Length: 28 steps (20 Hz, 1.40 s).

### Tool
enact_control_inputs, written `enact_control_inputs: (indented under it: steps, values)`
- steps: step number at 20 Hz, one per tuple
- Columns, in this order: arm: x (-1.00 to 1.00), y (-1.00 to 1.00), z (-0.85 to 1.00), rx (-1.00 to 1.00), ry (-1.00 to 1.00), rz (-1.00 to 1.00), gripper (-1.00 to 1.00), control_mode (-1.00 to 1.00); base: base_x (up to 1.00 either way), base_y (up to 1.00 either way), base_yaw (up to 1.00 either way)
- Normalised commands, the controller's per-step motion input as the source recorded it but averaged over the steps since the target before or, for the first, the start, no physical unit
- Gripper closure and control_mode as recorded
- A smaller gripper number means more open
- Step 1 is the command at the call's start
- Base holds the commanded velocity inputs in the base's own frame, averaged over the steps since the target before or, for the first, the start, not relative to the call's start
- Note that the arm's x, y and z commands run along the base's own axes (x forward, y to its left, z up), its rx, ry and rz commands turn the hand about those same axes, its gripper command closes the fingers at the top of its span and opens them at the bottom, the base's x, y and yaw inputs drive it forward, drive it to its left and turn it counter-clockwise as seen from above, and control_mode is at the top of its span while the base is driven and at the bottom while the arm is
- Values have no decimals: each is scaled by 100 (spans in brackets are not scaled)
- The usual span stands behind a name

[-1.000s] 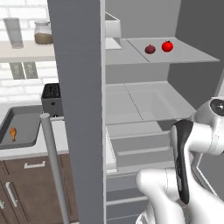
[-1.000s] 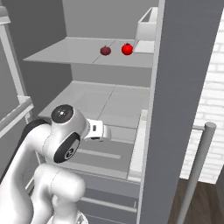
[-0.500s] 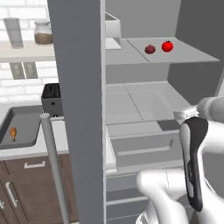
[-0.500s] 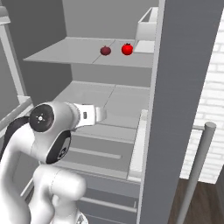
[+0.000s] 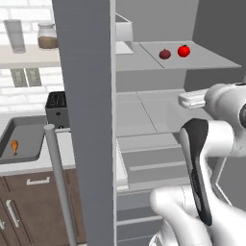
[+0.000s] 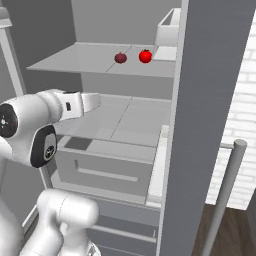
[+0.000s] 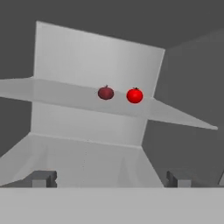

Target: Place one tomato and one chicken drumstick in each tupperware on the nearby counter, to pack two identical lunches.

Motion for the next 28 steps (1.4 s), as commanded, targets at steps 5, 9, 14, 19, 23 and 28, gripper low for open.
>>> enact_control_inputs:
  steps: [5,9,14,19,23,28]
  values:
    - [0,4,100,0,27,-3,-100,-100,0,0,0]
    - [10,0,68,10,24,7,-100,-100,0,0,0]
    - [4,-20,-36,18,-20,0,-100,-100,0,0,0]
    - [34,2,-22,10,-2,0,-100,-100,0,0,0]
    - [91,6,11,1,8,-8,-100,-100,0,0,0]
    - [86,0,5,0,4,0,-100,-100,0,0,0]
